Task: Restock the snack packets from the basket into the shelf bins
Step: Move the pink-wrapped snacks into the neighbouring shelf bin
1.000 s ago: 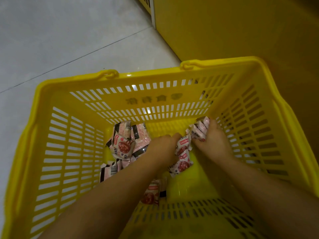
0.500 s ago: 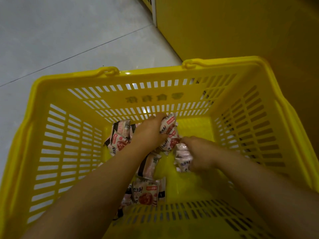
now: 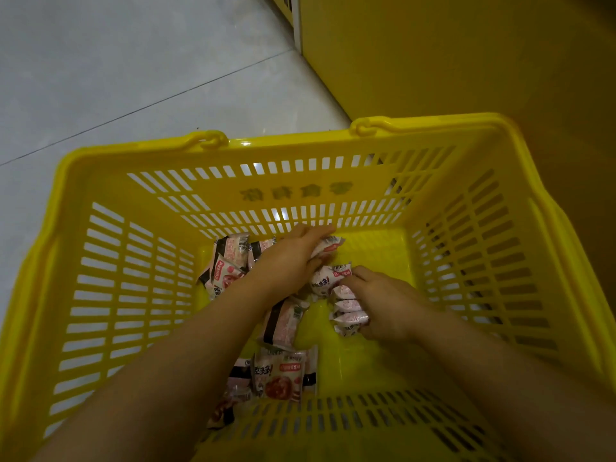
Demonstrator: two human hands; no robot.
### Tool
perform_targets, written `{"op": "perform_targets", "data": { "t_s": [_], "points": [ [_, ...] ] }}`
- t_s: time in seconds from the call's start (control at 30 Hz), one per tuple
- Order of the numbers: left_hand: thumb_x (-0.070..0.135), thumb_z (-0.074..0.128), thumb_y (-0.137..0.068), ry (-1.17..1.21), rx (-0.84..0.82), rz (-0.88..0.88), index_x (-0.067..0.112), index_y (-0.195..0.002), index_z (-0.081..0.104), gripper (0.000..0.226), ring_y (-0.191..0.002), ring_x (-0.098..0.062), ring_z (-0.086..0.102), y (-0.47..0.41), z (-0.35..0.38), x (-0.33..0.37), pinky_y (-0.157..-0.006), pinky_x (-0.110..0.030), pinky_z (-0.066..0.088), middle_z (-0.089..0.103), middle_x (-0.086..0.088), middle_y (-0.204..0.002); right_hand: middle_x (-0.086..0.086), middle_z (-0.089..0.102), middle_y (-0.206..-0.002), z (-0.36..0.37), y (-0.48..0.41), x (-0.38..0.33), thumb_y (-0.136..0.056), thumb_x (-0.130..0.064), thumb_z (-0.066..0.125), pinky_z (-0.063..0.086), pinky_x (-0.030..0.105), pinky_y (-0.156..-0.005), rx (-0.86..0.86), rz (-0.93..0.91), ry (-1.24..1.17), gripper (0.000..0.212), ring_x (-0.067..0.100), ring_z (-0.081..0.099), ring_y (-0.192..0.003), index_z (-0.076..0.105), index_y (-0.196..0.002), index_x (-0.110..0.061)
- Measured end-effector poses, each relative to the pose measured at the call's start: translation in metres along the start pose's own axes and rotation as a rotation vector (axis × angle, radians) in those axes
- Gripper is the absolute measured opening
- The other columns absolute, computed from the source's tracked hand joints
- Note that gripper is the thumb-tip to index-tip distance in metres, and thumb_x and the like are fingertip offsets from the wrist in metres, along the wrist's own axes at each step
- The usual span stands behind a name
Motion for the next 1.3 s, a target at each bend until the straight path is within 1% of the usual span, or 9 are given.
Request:
{"op": "perform_targets", "data": {
  "t_s": [0.13, 0.3, 0.4, 0.43, 0.57, 0.67, 0.83, 1.07, 1.3],
  "points": [
    [0.035, 0.037, -0.102, 0.033, -0.110, 0.065, 0.032, -0.151, 0.019, 0.052, -0.138, -0.022, 0.031, 0.007, 0.008, -0.005, -0.109, -0.036, 0.033, 0.026, -0.002, -0.154, -0.006, 0.039, -0.127, 0.001, -0.001, 0.002, -0.070, -0.033, 0.073, 0.039, 0.028, -0.068, 0.080, 0.000, -0.006, 0.069, 0.022, 0.051, -0.108, 0.040, -0.130, -0.029],
    [0.018, 0.035, -0.103, 0.211, -0.095, 0.043, 0.028, -0.152, 0.015, 0.053, -0.140, -0.021, 0.029, 0.012, 0.013, -0.008, -0.107, -0.024, 0.030, 0.023, -0.004, -0.157, -0.010, 0.037, -0.133, 0.002, -0.001, 0.003, -0.069, -0.032, 0.074, 0.036, 0.027, -0.070, 0.092, -0.033, -0.007, 0.076, 0.020, 0.048, -0.110, 0.035, -0.134, -0.033],
    [0.018, 0.040, -0.102, 0.176, -0.181, -0.039, 0.034, -0.151, -0.007, 0.070, -0.119, -0.024, 0.052, 0.011, 0.011, -0.013, -0.081, -0.011, 0.042, 0.023, -0.005, -0.158, -0.011, 0.035, -0.137, 0.002, -0.001, 0.004, -0.070, -0.033, 0.073, 0.042, 0.028, -0.075, 0.092, -0.010, -0.035, 0.078, 0.020, 0.047, -0.115, 0.033, -0.137, -0.034],
    [0.020, 0.042, -0.101, 0.097, -0.202, -0.058, 0.031, -0.152, -0.007, 0.071, -0.111, -0.023, 0.056, 0.008, 0.007, -0.014, -0.075, -0.015, 0.044, 0.028, -0.007, -0.156, -0.011, 0.034, -0.139, 0.001, -0.001, 0.004, -0.071, -0.033, 0.072, 0.044, 0.030, -0.078, 0.093, -0.004, -0.045, 0.078, 0.020, 0.047, -0.117, 0.033, -0.138, -0.034],
    [0.037, 0.049, -0.097, -0.095, -0.281, -0.085, 0.023, -0.153, -0.002, 0.077, -0.139, -0.028, 0.029, 0.002, -0.004, -0.011, -0.108, -0.039, 0.035, 0.013, -0.006, -0.159, -0.008, 0.034, -0.139, -0.002, -0.002, 0.002, -0.073, -0.034, 0.072, 0.047, 0.031, -0.080, 0.087, 0.003, -0.057, 0.075, 0.020, 0.048, -0.118, 0.035, -0.137, -0.031],
    [0.057, 0.056, -0.087, -0.161, -0.346, -0.053, 0.024, -0.151, -0.013, 0.100, -0.136, -0.029, 0.032, 0.008, 0.006, -0.008, -0.104, -0.041, 0.039, 0.008, -0.003, -0.158, -0.007, 0.038, -0.136, -0.004, -0.002, 0.000, -0.073, -0.035, 0.072, 0.046, 0.031, -0.082, 0.087, 0.007, -0.044, 0.074, 0.020, 0.048, -0.117, 0.036, -0.137, -0.031],
    [0.045, 0.057, -0.090, -0.341, -0.113, 0.025, 0.022, -0.152, -0.009, 0.094, -0.125, -0.031, 0.042, 0.012, 0.020, -0.011, -0.088, -0.038, 0.043, 0.023, -0.008, -0.153, -0.001, 0.049, -0.122, -0.009, 0.005, 0.008, -0.073, -0.032, 0.070, 0.047, 0.030, -0.079, 0.053, 0.090, -0.089, 0.061, 0.023, 0.052, -0.112, 0.043, -0.127, -0.028],
    [0.032, 0.055, -0.090, -0.286, 0.065, 0.009, 0.021, -0.153, 0.006, 0.081, -0.117, -0.029, 0.049, 0.015, 0.022, -0.009, -0.079, -0.035, 0.045, 0.024, -0.007, -0.152, 0.007, 0.053, -0.125, -0.032, -0.003, 0.024, -0.078, -0.046, 0.069, 0.041, 0.031, -0.072, 0.381, 0.420, -0.091, 0.071, 0.028, 0.057, -0.110, 0.036, -0.134, -0.019],
    [0.050, 0.051, -0.092, -0.458, 0.069, -0.043, 0.022, -0.152, 0.000, 0.084, -0.129, -0.028, 0.038, 0.011, 0.038, -0.002, -0.099, -0.039, 0.038, 0.025, -0.005, -0.152, 0.004, 0.039, -0.142, -0.008, -0.005, 0.022, -0.085, -0.057, 0.053, 0.044, 0.036, -0.091, 0.414, 0.411, 0.003, 0.087, 0.024, 0.041, -0.125, 0.011, -0.151, -0.017]
  ]
}}
Point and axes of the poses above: each hand's wrist, its own y-axis away from the middle knuckle, its own z-axis out of the palm, x = y × z, the point moved 2 cm from there along -y, towards the middle knuckle
